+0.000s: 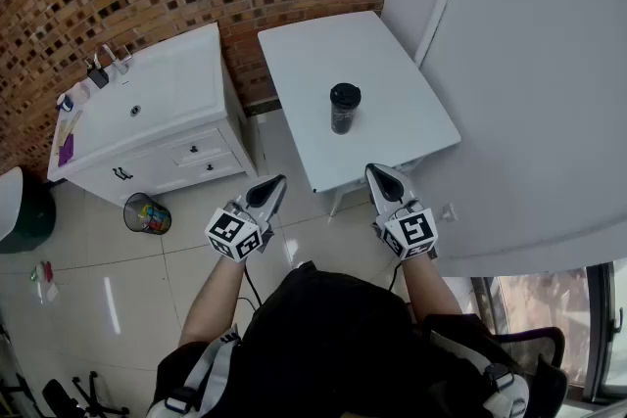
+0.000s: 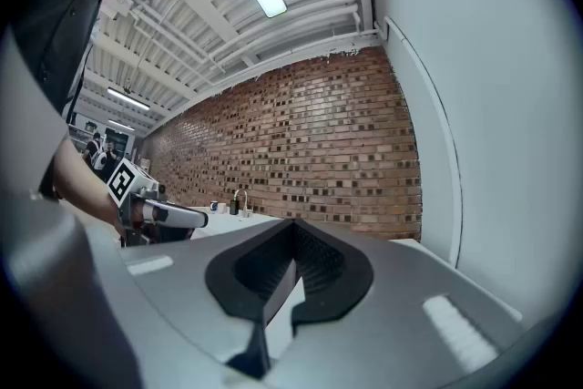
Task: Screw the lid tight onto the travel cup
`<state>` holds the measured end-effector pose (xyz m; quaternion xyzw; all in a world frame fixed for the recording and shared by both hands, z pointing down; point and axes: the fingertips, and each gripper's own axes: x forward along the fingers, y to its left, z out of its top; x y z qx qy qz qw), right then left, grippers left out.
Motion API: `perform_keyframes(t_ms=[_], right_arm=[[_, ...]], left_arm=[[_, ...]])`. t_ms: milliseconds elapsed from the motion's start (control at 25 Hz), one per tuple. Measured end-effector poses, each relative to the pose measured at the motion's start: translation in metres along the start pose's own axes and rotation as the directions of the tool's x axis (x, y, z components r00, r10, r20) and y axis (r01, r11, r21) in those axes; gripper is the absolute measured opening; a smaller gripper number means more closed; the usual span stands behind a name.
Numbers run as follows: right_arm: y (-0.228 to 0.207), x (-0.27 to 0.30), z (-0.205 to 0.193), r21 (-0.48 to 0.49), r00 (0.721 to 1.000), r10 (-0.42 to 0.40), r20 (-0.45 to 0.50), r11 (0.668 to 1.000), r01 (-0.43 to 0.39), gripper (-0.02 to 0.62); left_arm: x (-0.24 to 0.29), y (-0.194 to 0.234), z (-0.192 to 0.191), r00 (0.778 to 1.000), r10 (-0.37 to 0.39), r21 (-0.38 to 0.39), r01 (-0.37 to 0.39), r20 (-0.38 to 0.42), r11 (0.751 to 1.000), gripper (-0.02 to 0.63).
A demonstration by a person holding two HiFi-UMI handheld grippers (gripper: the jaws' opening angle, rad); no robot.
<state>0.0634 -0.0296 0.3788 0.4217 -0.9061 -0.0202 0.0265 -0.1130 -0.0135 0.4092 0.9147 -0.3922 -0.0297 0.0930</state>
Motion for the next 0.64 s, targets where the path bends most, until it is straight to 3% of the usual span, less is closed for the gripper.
perform_keyframes(t_ms=[280, 640], right_arm=[[-0.004, 0.000, 0.002, 0.001, 1.000, 0.007, 0.002, 1.000, -0.007, 0.002], [0.003, 0.000, 0.007, 0.012, 0.999, 0.028, 0.023, 1.000, -0.029, 0.002]], left_arm=[[0.004, 0.003, 0.001, 1.000, 0.023, -0.007, -0.023, 0.018, 1.000, 0.002], [0.015, -0.011, -0.012, 1.000, -0.006, -0.012, 0.006, -0.001, 1.000, 0.002]])
